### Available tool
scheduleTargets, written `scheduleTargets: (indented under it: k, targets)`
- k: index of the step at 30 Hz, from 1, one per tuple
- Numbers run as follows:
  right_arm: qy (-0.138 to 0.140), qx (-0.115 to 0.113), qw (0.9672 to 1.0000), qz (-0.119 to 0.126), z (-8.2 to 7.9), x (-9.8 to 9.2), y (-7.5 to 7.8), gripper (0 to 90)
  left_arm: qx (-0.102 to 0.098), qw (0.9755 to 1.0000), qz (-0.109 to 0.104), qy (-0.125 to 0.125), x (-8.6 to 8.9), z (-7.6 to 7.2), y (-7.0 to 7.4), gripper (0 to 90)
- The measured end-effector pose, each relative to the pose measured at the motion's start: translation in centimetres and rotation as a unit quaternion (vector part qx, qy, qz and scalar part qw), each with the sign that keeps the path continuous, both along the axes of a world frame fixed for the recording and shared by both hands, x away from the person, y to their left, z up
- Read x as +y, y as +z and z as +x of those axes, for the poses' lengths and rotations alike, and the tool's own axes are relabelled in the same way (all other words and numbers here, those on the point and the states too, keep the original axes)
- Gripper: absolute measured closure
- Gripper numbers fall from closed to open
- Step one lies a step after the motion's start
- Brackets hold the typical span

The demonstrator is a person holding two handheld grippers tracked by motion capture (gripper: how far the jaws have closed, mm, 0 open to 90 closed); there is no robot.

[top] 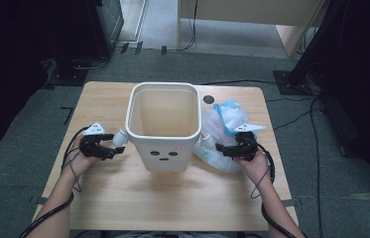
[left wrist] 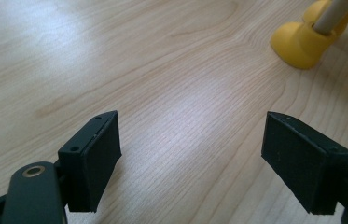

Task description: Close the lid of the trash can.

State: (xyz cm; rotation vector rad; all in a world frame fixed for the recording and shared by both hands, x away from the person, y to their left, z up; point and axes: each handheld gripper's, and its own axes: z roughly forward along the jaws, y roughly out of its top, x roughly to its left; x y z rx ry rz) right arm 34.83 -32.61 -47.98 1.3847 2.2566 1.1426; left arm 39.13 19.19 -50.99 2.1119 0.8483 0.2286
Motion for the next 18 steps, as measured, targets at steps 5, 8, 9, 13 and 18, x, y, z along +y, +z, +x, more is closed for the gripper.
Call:
scheduleTargets:
  k: [5, 8, 9, 13, 18]
  targets:
    - [0.000, 0.000, 1.0000, 0.000, 0.00, 0.00, 0.00, 25.3, 0.003, 0.9999, 0.009, -0.009, -0.06, 0.05, -0.50, 19.1]
    - [0.001, 0.001, 1.0000, 0.000, -0.01, 0.02, 0.00, 25.3, -0.001, 0.9999, 0.006, -0.008, -0.04, 0.09, -0.64, 19.1]
    - [0.001, 0.001, 1.0000, 0.000, -0.01, 0.03, -0.01, 25.3, 0.000, 1.0000, 0.006, -0.005, -0.02, 0.12, -0.65, 19.1]
    - [0.000, 0.002, 1.0000, 0.001, -0.01, 0.05, -0.03, 25.2, -0.002, 0.9999, 0.010, -0.005, -0.09, 0.09, -0.65, 19.1]
    - [0.002, 0.000, 1.0000, -0.002, 0.00, 0.06, -0.08, 25.1, -0.008, 0.9997, 0.019, 0.015, -0.35, -0.03, -0.66, 19.2]
